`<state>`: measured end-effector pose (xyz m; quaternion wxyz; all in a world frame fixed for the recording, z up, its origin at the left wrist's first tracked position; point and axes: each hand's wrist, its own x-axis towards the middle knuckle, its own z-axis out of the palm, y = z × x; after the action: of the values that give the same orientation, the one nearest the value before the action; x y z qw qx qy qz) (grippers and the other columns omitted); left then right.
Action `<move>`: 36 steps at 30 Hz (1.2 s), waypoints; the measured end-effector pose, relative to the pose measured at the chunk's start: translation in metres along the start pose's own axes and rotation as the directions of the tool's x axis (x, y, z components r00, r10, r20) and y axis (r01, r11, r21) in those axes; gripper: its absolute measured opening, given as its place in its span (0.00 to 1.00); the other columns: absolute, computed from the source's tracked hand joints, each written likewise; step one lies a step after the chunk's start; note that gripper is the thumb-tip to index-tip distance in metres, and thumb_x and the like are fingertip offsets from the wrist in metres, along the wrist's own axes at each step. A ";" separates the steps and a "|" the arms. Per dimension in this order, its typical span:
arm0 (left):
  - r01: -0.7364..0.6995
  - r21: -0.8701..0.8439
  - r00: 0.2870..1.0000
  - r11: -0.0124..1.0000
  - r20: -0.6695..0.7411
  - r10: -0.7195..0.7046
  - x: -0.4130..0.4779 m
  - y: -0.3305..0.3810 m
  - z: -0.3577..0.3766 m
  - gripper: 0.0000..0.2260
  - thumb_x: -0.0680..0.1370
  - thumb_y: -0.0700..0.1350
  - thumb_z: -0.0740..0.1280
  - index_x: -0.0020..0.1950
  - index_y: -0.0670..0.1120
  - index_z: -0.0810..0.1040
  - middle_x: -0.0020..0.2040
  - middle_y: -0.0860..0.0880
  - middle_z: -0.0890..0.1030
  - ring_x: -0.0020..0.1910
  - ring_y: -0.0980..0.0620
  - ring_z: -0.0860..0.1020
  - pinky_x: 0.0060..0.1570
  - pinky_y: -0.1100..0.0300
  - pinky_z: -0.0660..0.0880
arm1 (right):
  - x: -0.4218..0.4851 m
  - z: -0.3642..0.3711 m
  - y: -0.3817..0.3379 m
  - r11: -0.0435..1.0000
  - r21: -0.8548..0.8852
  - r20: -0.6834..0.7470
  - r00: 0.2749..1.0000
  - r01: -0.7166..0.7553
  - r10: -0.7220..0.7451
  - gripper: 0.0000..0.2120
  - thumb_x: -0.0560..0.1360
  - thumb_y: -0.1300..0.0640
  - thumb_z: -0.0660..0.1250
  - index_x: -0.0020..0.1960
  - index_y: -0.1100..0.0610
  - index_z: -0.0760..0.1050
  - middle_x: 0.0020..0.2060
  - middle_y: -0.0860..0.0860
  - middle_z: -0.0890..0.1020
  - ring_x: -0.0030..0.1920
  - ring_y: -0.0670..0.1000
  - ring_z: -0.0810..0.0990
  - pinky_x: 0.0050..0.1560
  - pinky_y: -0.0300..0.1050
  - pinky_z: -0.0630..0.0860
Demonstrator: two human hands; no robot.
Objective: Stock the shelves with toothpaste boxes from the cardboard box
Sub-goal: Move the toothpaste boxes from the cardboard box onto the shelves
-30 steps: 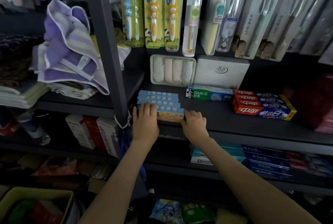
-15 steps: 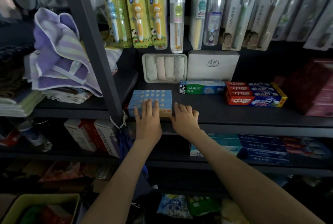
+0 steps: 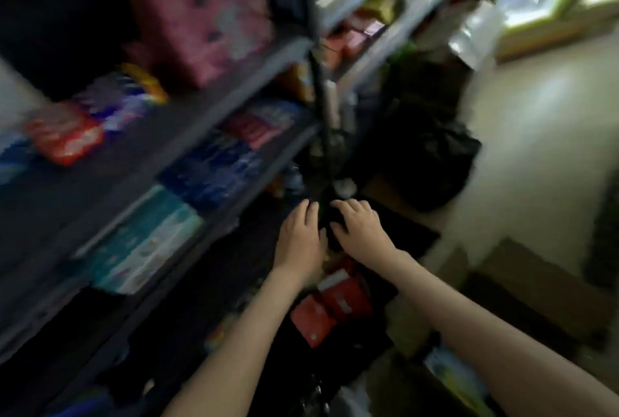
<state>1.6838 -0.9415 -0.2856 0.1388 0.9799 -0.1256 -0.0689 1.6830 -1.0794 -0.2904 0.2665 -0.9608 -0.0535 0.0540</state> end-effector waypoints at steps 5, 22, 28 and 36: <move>-0.224 -0.076 0.906 0.972 0.350 0.237 0.023 0.114 0.163 0.24 0.81 0.49 0.59 0.75 0.42 0.61 0.75 0.44 0.61 0.74 0.46 0.60 0.70 0.54 0.59 | -0.122 0.051 0.204 0.874 0.007 0.189 0.859 -0.486 0.476 0.26 0.80 0.50 0.59 0.75 0.56 0.58 0.69 0.54 0.67 0.68 0.57 0.64 0.64 0.51 0.64; -0.423 -0.074 0.387 0.903 0.886 0.254 -0.069 0.164 0.507 0.32 0.79 0.54 0.63 0.78 0.45 0.52 0.77 0.46 0.56 0.75 0.47 0.57 0.71 0.54 0.57 | -0.346 0.313 0.415 0.440 -0.005 0.645 0.334 -0.898 0.687 0.32 0.79 0.46 0.59 0.77 0.54 0.50 0.75 0.54 0.58 0.73 0.57 0.57 0.70 0.52 0.58; -0.530 -0.020 0.310 0.847 0.926 0.215 -0.068 0.156 0.527 0.42 0.75 0.59 0.67 0.79 0.48 0.45 0.78 0.46 0.53 0.75 0.46 0.55 0.74 0.50 0.53 | -0.357 0.330 0.423 0.444 -0.001 0.678 0.326 -0.896 0.659 0.37 0.75 0.41 0.65 0.77 0.51 0.52 0.74 0.53 0.59 0.74 0.56 0.55 0.71 0.53 0.55; -0.693 0.024 0.294 0.721 0.922 0.252 -0.075 0.155 0.571 0.50 0.72 0.62 0.69 0.77 0.48 0.36 0.78 0.45 0.40 0.77 0.46 0.41 0.74 0.44 0.38 | -0.360 0.361 0.429 0.454 0.007 0.642 0.352 -0.891 0.681 0.48 0.71 0.42 0.70 0.78 0.51 0.41 0.75 0.54 0.54 0.75 0.57 0.51 0.73 0.55 0.52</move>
<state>1.4797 -1.2110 -0.7773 -0.1476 0.7157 -0.4817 -0.4837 1.3116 -1.3097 -0.7928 0.3457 -0.7331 0.3605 0.4616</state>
